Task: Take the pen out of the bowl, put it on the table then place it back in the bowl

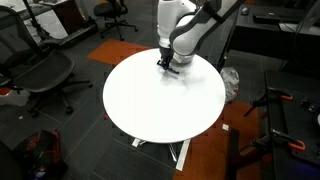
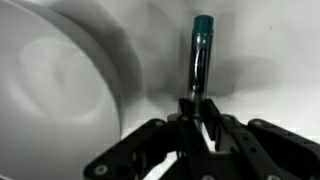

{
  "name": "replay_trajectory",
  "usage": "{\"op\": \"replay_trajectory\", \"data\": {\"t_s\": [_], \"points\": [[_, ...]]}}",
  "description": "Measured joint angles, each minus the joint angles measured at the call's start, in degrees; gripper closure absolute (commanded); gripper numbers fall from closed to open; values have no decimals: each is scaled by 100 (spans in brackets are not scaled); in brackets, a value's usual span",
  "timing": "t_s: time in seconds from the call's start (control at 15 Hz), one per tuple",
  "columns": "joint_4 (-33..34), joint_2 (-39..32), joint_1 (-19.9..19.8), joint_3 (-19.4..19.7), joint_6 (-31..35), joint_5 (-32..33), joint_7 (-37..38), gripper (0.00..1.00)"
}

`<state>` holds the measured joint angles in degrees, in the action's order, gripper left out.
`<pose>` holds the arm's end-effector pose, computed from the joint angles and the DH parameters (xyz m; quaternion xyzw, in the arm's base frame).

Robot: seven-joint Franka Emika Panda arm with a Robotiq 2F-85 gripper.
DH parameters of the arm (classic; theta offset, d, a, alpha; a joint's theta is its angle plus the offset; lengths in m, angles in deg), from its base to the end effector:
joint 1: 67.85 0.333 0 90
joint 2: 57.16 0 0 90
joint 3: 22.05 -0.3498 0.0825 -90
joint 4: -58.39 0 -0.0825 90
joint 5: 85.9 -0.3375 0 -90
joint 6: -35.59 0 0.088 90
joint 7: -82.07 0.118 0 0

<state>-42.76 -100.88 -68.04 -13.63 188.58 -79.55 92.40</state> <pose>0.6622 -0.0839 0.1998 0.9900 -0.0931 0.0736 0.0766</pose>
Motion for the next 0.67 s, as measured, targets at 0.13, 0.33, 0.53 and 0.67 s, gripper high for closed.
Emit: {"op": "replay_trajectory", "data": {"t_s": [0.13, 0.33, 0.53, 0.67], "points": [[-9, 155, 63, 62, 0, 9, 0, 95], [-65, 470, 63, 133, 0, 9, 0, 95], [-184, 838, 14, 230, 0, 9, 0, 95], [-277, 1060, -10, 342, 0, 9, 19, 95]]}}
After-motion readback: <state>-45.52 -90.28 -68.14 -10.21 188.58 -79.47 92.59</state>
